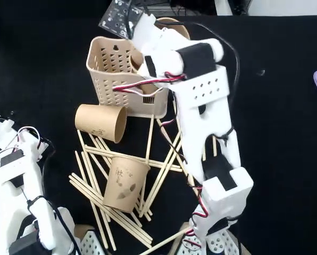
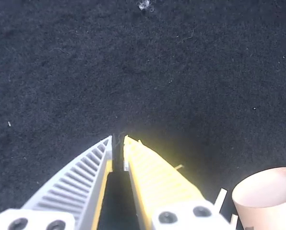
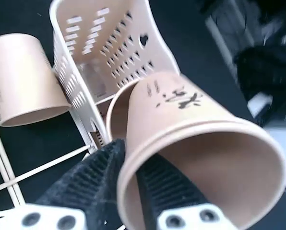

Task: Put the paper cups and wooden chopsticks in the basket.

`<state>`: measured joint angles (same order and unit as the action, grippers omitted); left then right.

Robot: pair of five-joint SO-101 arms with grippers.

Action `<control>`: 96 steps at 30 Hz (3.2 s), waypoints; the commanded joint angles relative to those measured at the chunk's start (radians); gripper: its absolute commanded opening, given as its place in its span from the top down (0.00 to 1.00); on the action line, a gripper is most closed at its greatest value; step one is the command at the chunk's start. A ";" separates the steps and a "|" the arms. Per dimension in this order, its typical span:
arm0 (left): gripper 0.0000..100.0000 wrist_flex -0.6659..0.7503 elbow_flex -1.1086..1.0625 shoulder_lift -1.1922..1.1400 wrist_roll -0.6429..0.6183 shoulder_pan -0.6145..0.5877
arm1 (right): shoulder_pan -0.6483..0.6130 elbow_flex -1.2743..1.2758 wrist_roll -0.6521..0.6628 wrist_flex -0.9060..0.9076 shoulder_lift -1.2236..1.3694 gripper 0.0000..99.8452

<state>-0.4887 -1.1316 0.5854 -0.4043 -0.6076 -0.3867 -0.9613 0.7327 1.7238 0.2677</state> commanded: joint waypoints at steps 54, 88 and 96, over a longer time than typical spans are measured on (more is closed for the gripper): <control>0.95 0.012 0.013 0.026 -0.006 0.002 | -0.086 -0.099 -0.098 0.035 -0.008 0.73; 0.95 0.012 0.013 0.026 -0.006 0.002 | -0.471 1.564 -0.229 -0.399 -0.906 0.75; 0.95 0.015 0.013 0.026 -0.006 0.002 | -0.517 1.544 -0.295 -0.397 -0.823 0.71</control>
<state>-0.4887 -1.1316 0.5854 -0.4043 -0.6076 -0.8700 0.5900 0.4534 1.3464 -0.5731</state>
